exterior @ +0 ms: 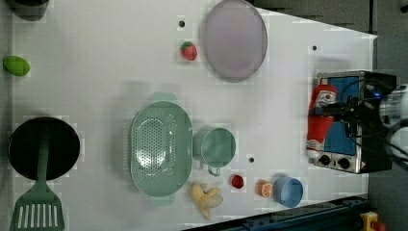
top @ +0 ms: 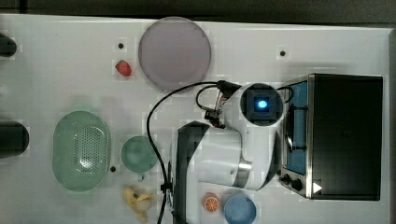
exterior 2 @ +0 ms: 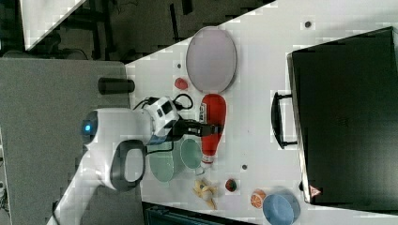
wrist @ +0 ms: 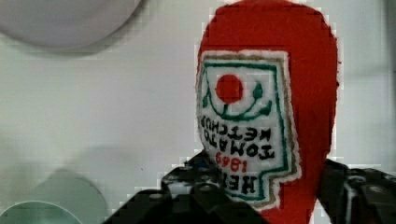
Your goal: Pick ketchup from strainer and place it on the table
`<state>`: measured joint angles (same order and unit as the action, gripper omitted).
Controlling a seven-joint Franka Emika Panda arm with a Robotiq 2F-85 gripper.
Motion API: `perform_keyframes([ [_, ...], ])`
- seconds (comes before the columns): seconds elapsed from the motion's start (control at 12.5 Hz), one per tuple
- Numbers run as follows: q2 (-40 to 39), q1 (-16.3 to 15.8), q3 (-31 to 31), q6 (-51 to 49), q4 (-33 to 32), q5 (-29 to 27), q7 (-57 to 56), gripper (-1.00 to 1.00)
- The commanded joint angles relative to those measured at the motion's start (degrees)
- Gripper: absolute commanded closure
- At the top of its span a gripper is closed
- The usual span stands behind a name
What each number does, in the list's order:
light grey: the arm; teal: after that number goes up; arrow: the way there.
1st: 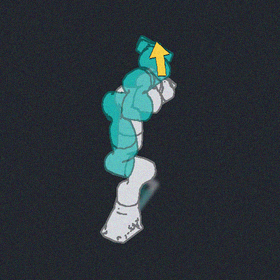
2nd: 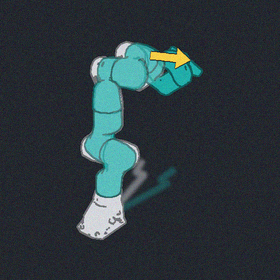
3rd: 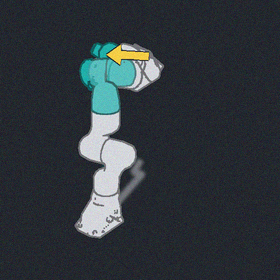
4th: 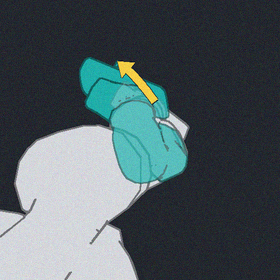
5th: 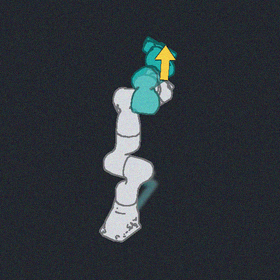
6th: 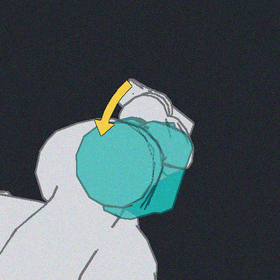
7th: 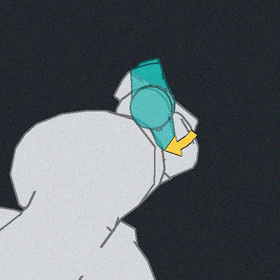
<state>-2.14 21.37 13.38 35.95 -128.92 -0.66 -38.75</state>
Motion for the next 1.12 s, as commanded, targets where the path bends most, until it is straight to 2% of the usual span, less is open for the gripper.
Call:
perform_keyframes([
  [0.08,-3.16,-2.11,1.12,4.15,-2.42,-0.05,-2.51,-0.13],
  [0.24,-7.12,-2.08,1.08,7.67,-2.71,-0.05,-2.51,-0.19],
  [0.56,-11.51,-2.25,1.47,13.08,-2.59,0.00,-2.50,-0.99],
  [0.88,-5.18,-2.24,1.49,8.34,-0.10,-0.12,3.07,-1.00],
  [1.12,1.36,-2.22,1.19,-2.03,5.12,-0.11,15.40,-1.00],
])
